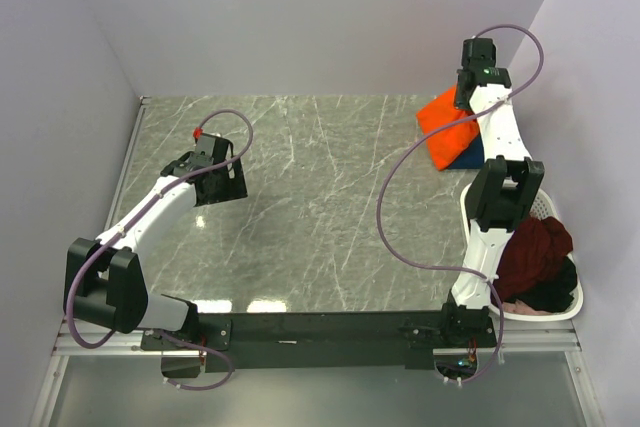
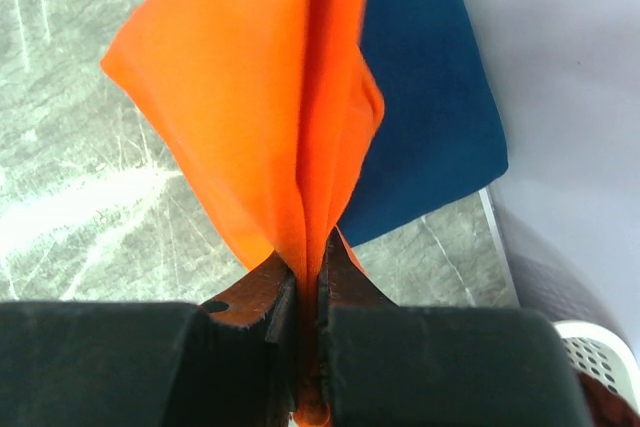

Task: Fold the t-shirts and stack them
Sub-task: Neatly place the folded tshirt to the corner

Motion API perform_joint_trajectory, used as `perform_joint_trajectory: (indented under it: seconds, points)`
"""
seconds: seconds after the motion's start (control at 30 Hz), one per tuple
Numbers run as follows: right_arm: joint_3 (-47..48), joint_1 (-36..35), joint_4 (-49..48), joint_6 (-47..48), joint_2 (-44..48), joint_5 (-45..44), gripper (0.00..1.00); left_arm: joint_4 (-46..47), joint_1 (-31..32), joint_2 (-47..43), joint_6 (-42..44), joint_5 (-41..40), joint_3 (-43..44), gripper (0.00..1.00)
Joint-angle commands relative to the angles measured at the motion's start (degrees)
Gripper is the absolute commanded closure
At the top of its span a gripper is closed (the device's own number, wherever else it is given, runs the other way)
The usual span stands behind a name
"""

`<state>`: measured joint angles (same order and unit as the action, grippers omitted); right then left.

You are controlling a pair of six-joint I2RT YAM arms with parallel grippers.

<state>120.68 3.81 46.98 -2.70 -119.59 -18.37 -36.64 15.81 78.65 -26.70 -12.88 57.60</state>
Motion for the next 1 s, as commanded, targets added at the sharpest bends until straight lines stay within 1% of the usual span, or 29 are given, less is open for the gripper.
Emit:
perform_joint_trajectory:
  seconds: [0.0, 0.13, 0.23, 0.37, 0.5, 0.67, 0.97]
  points:
    - [3.42, 1.02, -0.49, -0.55, 0.59, -0.61, 1.00, 1.49, -0.26, -0.25, -0.28, 1.11, 0.05, 0.09]
    - [5.00, 1.37, 0.65, 0.41, 0.41, -1.23, 1.00, 1.49, -0.26, -0.25, -0.28, 1.11, -0.04, 0.09]
    - [3.78, 1.55, 0.13, 1.82, 0.59, -2.54, 1.00, 1.49, -0.26, -0.17, -0.28, 1.28, -0.04, 0.09]
    - [0.61, 2.07, -3.20, 4.98, 1.11, -3.95, 1.00, 1.49, -0.26, -0.16, -0.20, 1.63, -0.21, 0.09]
    - [-0.01, 3.30, -4.88, 5.69, -0.29, -4.74, 1.00, 1.57, -0.26, 0.01, -0.28, 1.72, -0.21, 0.09]
    - [-0.80, 4.97, -8.82, 9.02, -1.96, -8.25, 1.00, 1.49, -0.26, 0.80, -0.28, 1.55, -0.21, 0.09]
    - [-5.37, 7.43, -16.38, 12.80, -5.03, -11.77, 1.00, 1.31, -0.26, 2.12, -0.46, 0.67, -0.30, 0.09]
